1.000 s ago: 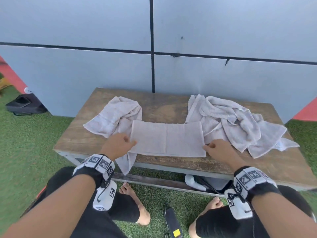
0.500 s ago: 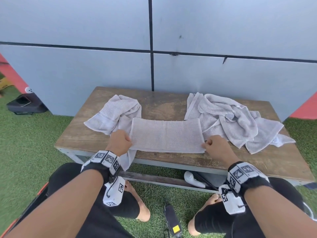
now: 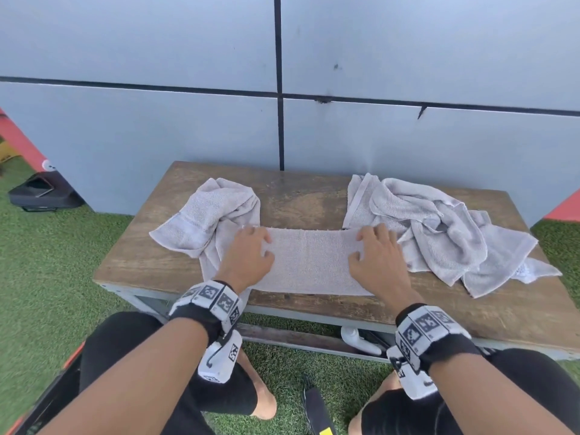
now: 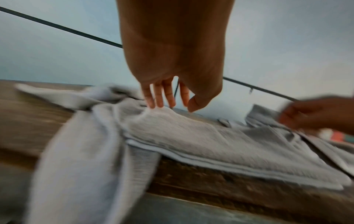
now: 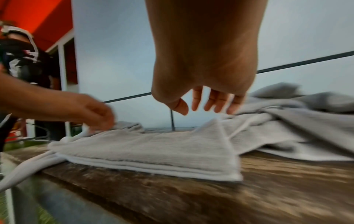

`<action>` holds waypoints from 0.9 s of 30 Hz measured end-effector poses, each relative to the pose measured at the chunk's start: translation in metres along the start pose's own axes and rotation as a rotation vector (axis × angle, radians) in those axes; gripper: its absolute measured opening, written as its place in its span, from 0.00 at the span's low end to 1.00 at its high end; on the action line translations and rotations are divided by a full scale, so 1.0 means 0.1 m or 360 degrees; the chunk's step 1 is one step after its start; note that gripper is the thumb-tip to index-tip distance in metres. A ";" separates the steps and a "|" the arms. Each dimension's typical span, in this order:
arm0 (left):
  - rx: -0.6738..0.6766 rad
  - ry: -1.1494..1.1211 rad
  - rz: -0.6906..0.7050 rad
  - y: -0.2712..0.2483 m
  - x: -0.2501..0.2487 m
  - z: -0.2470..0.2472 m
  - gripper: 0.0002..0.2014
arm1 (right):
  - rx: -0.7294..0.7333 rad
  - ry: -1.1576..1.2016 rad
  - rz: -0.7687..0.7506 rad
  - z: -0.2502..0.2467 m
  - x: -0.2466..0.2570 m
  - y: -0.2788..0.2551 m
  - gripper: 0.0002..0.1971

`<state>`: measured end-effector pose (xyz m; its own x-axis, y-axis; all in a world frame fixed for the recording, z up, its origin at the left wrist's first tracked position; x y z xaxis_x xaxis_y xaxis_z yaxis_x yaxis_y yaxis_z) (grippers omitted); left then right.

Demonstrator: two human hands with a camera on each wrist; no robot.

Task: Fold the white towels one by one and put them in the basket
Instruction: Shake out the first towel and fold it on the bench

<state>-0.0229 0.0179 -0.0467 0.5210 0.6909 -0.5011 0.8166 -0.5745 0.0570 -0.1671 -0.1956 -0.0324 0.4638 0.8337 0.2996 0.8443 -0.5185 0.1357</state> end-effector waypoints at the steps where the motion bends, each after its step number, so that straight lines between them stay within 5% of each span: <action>1: 0.0002 0.0018 0.0125 0.06 -0.14 0.11 0.12 | 0.0014 -0.0012 -0.0156 0.07 0.20 0.05 0.17; 5: 0.0085 0.0175 0.0307 0.23 -0.45 0.62 0.23 | 0.0265 0.0001 -0.0401 0.67 0.58 0.20 0.28; 9: 0.0182 0.0530 0.0243 0.14 -0.31 1.00 0.29 | 0.0361 -0.0091 -0.0325 1.09 0.45 0.12 0.30; 27: -0.0014 0.0447 0.0093 0.15 0.00 0.86 0.29 | 0.0234 -0.0117 -0.0035 0.99 0.09 0.12 0.40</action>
<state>-0.0319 -0.0284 -0.1207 0.6150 0.7518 -0.2379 0.7844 -0.6142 0.0867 -0.1265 -0.1753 -0.1221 0.4587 0.8591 0.2272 0.8821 -0.4710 0.0000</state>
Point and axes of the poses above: each hand's wrist, its own y-axis towards the middle knuckle, its own z-axis out of the palm, x = y × z, the point moved 9 cm from there along y, towards the middle knuckle, and after that the axes turned 3 degrees about -x, right-handed, at the moved point
